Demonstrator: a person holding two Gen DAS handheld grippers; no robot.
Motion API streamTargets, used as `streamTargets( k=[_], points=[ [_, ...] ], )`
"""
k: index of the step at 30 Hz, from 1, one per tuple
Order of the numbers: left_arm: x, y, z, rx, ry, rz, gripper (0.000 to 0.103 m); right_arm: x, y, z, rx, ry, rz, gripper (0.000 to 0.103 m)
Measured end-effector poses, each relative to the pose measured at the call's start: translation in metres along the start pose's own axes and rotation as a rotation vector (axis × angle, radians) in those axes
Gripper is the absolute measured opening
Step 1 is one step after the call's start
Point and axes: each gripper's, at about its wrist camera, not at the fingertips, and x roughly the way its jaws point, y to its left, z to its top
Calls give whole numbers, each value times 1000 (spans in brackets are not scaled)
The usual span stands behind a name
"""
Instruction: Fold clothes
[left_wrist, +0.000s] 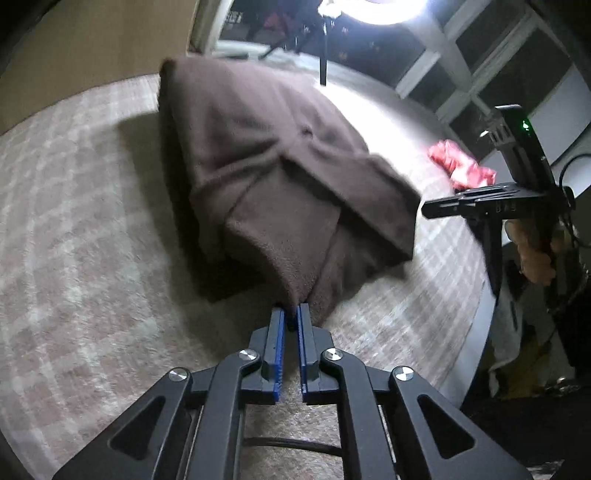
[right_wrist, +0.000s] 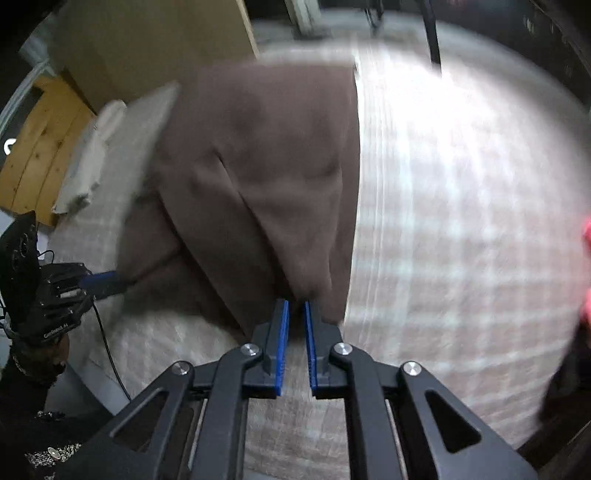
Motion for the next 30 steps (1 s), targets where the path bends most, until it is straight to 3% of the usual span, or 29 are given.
streamTargets(
  k=[2, 5, 8, 12, 16, 21, 25, 29, 30],
  points=[
    [-6, 4, 2, -24, -25, -5, 36, -11, 20, 24, -41, -33, 68, 21],
    [-12, 11, 6, -63, -60, -15, 35, -17, 52, 63, -112, -65, 142, 21],
    [-4, 22, 8, -123, -71, -43, 35, 12, 90, 108, -188, -34, 170, 21],
    [-3, 28, 9, -147, -109, -23, 35, 75, 128, 149, -195, 74, 145, 21],
    [-1, 28, 16, -118, -131, 17, 35, 105, 132, 167, -168, 146, 101, 21],
    [0, 19, 15, -66, -134, 32, 13, 118, 125, 171, -145, 169, 101, 20],
    [-2, 9, 10, -24, -132, 43, 11, 137, 116, 175, -82, 194, 117, 8],
    [-5, -1, 5, 18, -131, 54, 10, 139, 105, 175, -51, 195, 171, 8],
    [-6, -2, 3, 20, -129, 58, 0, 136, 105, 174, -56, 187, 176, 8]
  ],
)
